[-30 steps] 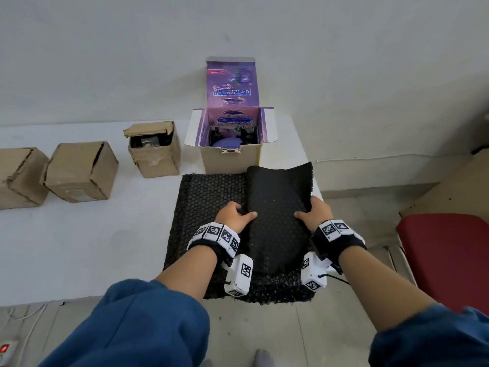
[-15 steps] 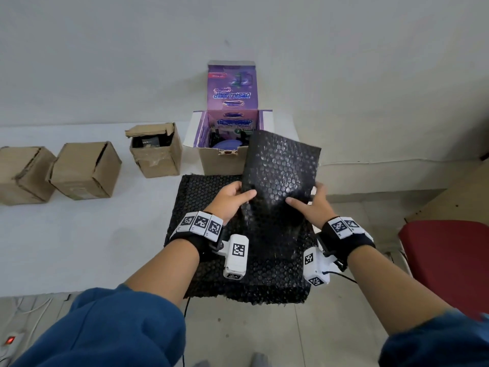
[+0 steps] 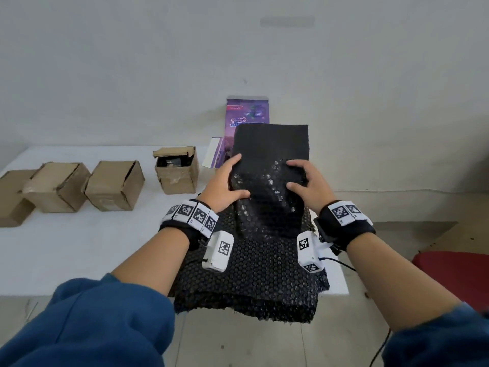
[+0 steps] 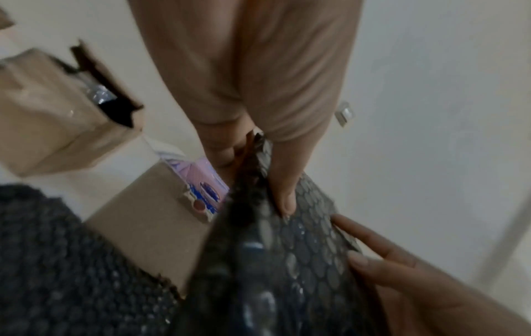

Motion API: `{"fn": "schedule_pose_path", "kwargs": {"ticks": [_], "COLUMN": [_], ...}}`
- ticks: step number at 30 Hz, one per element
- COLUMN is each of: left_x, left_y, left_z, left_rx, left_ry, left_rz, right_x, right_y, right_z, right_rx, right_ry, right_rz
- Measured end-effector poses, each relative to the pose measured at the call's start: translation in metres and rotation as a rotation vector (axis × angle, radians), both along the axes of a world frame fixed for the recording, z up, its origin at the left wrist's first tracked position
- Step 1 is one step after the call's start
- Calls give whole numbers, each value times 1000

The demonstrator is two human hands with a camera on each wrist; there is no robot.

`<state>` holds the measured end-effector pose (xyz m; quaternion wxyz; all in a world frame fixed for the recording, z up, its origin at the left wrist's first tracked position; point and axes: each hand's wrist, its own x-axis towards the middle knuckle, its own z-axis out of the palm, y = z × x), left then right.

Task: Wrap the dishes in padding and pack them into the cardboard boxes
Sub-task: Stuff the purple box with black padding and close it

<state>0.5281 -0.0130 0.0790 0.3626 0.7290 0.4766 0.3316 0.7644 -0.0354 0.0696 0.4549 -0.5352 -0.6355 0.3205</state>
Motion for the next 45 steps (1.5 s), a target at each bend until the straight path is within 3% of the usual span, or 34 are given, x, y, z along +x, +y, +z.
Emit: {"fn": "schedule_pose_path", "kwargs": {"ticks": [2, 4, 12, 15, 19, 24, 28, 31, 34, 37, 45], "left_x": [-10, -19, -54, -65, -73, -74, -64, -55, -50, -43, -41], "left_y": [2, 6, 53, 80, 108, 145, 166, 181, 199, 212, 237], "left_z": [9, 17, 35, 35, 40, 32, 23, 13, 2, -6, -45], "left_rx": [35, 61, 246, 190, -11, -53, -115, -117, -24, 93, 273], "left_ry": [208, 315, 296, 209, -24, -109, -256, -279, -134, -7, 589], "left_rz": [6, 23, 98, 109, 38, 105, 202, 162, 113, 124, -20], "right_x": [-4, -8, -32, -42, -55, -70, -74, -73, -63, -57, -67], "right_y": [7, 13, 42, 62, 91, 116, 135, 156, 181, 205, 227], "right_z": [7, 12, 32, 36, 43, 41, 31, 29, 23, 12, -6], "right_rx": [-44, -82, 24, 53, -77, -128, -118, -32, -3, -103, -326], "right_ry": [-58, -98, -258, -221, -67, 146, 82, -99, -269, -425, -846], "right_rz": [24, 37, -23, -65, -89, -158, -220, -353, -393, -387, -150]}}
